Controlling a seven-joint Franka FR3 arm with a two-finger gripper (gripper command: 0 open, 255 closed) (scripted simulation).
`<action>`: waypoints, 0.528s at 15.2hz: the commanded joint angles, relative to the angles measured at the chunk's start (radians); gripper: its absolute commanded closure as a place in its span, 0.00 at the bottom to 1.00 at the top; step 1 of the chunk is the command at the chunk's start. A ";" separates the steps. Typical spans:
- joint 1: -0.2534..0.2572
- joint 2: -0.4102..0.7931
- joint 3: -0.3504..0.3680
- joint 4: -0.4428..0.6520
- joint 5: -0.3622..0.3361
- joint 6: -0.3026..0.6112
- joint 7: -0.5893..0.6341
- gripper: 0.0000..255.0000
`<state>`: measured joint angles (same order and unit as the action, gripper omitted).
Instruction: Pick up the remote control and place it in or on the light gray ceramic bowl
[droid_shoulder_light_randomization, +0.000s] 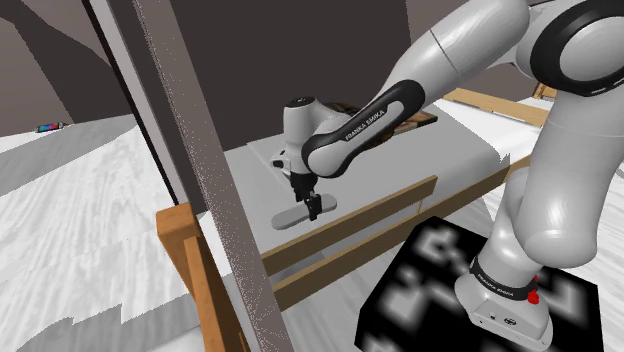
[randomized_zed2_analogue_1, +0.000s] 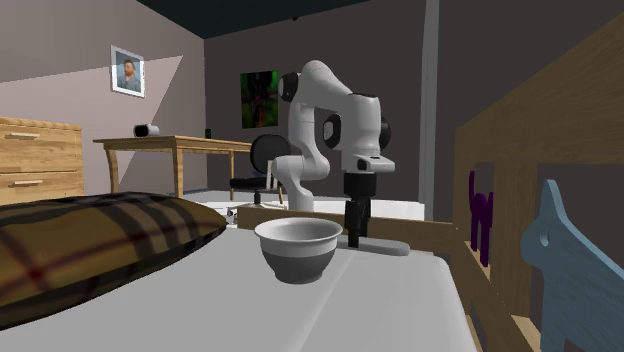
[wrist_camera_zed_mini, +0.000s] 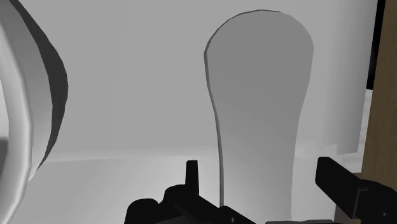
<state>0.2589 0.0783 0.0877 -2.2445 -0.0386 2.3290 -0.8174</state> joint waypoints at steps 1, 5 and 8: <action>0.001 0.006 0.000 -0.001 -0.001 0.007 0.002 0.00; 0.001 0.006 0.000 -0.001 -0.001 0.007 0.002 0.00; 0.001 0.006 0.000 -0.001 -0.001 0.007 0.002 1.00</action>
<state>0.2595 0.0837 0.0880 -2.2453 -0.0395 2.3365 -0.8155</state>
